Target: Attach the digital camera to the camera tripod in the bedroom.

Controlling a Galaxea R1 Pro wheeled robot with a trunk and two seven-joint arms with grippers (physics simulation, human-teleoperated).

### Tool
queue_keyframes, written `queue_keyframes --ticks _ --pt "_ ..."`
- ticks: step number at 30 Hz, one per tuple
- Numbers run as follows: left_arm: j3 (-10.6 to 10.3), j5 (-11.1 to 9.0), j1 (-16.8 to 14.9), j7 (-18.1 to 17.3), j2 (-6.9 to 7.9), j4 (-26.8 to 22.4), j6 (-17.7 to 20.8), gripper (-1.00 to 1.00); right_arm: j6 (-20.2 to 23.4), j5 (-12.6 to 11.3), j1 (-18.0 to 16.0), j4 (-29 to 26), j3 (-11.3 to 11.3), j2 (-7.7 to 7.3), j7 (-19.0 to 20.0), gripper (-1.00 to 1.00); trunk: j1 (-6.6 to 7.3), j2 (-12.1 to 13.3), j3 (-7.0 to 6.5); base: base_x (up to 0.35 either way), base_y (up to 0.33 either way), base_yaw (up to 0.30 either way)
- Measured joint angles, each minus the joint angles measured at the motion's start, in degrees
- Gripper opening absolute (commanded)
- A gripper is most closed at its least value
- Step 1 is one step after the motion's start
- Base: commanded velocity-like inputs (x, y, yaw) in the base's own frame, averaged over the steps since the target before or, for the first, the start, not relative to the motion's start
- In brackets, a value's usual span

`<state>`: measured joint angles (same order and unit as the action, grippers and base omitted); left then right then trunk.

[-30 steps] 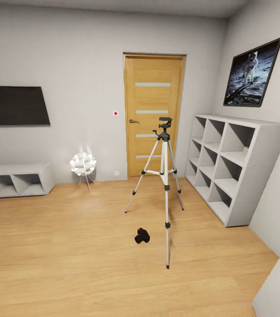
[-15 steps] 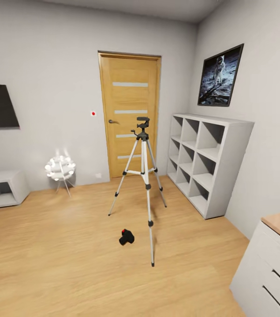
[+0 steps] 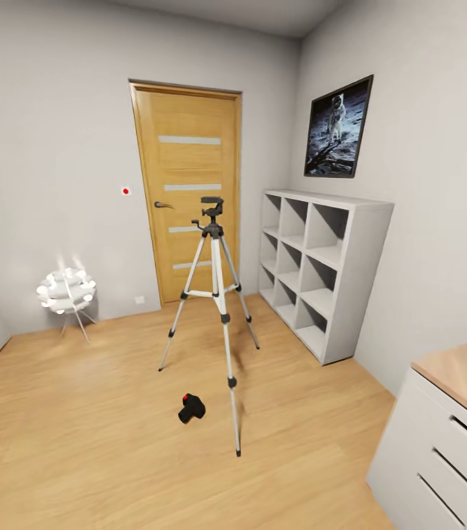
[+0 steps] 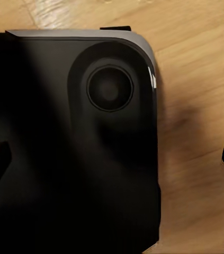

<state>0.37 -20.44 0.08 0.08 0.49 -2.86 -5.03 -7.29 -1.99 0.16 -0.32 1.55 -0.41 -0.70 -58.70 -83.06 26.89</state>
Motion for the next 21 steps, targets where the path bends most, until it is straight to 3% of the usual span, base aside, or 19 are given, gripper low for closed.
queue_keyframes --ticks 7,12,21 --pt "0.0 0.0 0.0 0.0 0.03 0.0 0.0 1.00 0.0 0.8 0.0 0.0 0.0 -0.10 0.0 1.00 0.00 0.0 0.00 0.315 0.000 -0.007" --pt "0.0 0.0 0.0 0.0 0.04 0.0 0.0 1.00 -0.1 3.6 0.0 0.0 0.0 -0.05 0.0 1.00 0.00 0.0 0.00 0.320 0.000 -0.001" --pt "0.0 0.0 0.0 0.0 0.04 0.0 0.0 1.00 -0.1 4.4 0.0 0.0 0.0 -0.03 -0.1 1.00 0.00 0.0 0.00 0.321 0.000 0.000"
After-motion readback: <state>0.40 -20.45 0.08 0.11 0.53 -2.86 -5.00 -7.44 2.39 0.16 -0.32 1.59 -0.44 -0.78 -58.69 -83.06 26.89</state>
